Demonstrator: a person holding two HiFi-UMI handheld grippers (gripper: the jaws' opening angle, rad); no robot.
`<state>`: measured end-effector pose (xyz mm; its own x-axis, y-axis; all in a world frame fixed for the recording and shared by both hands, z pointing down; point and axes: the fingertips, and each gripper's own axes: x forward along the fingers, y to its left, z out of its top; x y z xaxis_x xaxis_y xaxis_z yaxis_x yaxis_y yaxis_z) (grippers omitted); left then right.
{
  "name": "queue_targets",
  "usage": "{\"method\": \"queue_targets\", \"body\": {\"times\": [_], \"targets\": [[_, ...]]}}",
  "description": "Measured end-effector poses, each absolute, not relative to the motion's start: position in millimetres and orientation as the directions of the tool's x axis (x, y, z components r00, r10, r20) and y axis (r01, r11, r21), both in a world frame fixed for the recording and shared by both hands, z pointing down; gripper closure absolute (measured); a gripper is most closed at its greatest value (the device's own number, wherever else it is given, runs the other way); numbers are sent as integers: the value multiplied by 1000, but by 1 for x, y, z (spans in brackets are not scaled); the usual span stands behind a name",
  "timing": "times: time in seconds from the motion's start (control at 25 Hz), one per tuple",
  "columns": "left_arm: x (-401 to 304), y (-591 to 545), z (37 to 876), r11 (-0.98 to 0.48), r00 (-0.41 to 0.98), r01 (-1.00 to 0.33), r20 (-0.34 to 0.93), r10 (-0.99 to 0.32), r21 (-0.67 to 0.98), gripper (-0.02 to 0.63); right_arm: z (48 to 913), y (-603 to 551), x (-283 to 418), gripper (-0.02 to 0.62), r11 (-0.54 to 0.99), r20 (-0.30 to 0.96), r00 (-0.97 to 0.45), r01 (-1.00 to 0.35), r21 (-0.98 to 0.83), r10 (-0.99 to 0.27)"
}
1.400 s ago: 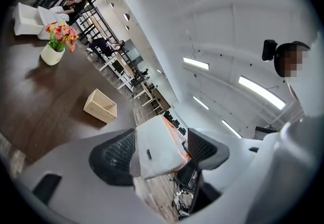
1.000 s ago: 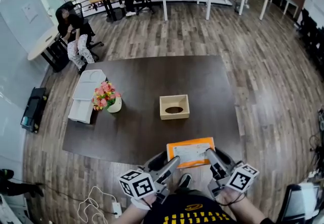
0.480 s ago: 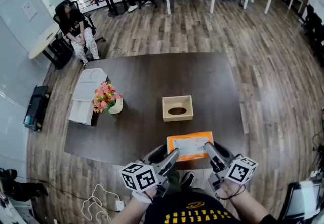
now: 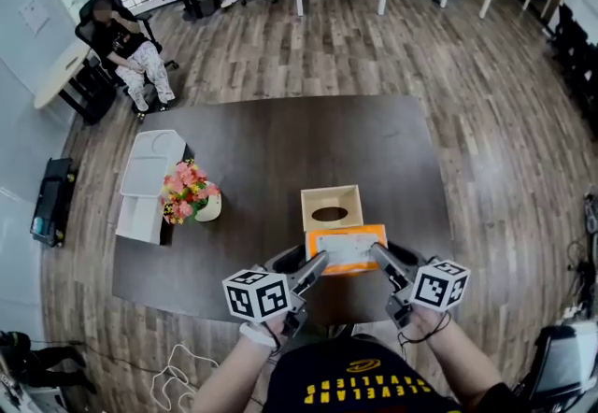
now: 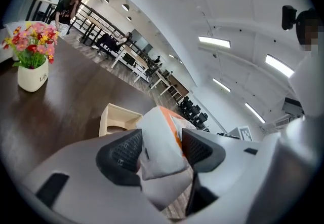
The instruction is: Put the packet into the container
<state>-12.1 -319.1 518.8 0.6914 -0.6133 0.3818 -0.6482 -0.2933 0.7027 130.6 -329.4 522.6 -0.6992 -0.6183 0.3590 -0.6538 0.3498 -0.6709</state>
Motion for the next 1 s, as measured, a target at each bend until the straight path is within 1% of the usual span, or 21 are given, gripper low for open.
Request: {"method": "queue_targets", "body": {"times": [0.2,0.36,0.72,1.0], "targets": [[-27,-355,542,-297,721,-638,414,-556,711,359,540,-365,115,489,335,417,-680,-690,-642,-603],[-30,-379,556,-276,745,-608,415,-522,744,359,546,-394,107,489,325,411,-688,-677,-661,-598],[-36,-426,569,-184,753,-530,359,-552,828,367,567,-442,104,489,298,418,-720,-641,-708,-554],[-35,-445,585,-131,748,-519,375,-548,844,367,584,-463,107,489,284,438,-748,-618,-734,-498]]}}
